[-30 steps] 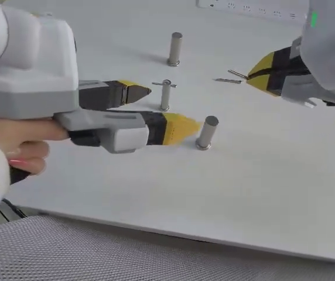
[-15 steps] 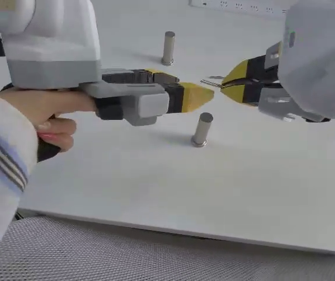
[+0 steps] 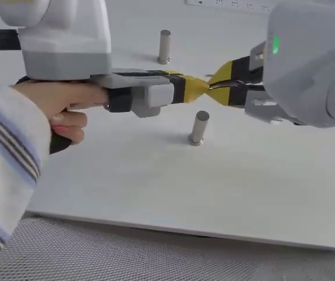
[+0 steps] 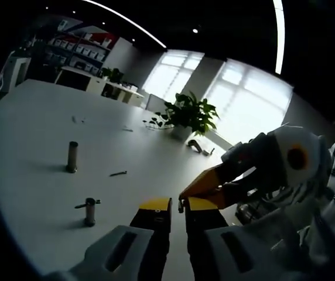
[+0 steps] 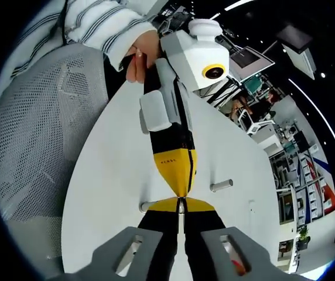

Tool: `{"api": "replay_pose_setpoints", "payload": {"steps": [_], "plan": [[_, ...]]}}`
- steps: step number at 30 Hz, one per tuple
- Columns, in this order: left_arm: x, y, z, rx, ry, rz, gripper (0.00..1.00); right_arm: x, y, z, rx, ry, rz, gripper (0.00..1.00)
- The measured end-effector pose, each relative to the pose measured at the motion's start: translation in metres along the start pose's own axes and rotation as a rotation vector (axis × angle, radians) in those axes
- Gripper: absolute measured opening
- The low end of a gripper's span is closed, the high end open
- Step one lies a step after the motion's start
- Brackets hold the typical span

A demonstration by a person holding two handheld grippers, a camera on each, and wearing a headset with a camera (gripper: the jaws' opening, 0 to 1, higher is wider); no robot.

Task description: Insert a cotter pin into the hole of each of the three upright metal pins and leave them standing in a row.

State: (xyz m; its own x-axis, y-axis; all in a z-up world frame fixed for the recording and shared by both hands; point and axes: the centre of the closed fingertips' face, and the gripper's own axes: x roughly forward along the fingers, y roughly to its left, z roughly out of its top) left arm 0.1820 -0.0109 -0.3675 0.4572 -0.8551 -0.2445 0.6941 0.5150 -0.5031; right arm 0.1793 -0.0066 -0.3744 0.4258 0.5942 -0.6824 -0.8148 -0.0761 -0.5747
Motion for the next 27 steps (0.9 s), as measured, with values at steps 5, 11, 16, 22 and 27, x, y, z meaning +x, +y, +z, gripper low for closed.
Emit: {"api": "replay_pose_setpoints", "payload": {"steps": [5,11,16,22,27], "plan": [[0.0004,-0.0026,-0.002,0.002,0.014,-0.015,0.03,-0.0006,-0.0011,-0.0006,-0.002,0.005,-0.002,0.0],[0.0012,-0.0035,-0.0029,0.006,0.018,-0.019,0.02,-0.0024,-0.0007,-0.0018,-0.004,0.006,-0.002,0.0],[0.0026,-0.0047,-0.0032,-0.001,0.021,-0.028,0.0,-0.0032,0.0001,-0.0013,-0.009,0.006,0.002,0.0],[0.0012,-0.0065,-0.0067,-0.035,0.033,-0.029,0.0,-0.0034,0.0022,-0.0011,0.0,0.005,0.006,0.0],[-0.0018,-0.0089,-0.0098,-0.033,0.055,-0.03,0.0,-0.0031,0.0047,0.0,0.022,-0.002,0.008,0.0]]}}
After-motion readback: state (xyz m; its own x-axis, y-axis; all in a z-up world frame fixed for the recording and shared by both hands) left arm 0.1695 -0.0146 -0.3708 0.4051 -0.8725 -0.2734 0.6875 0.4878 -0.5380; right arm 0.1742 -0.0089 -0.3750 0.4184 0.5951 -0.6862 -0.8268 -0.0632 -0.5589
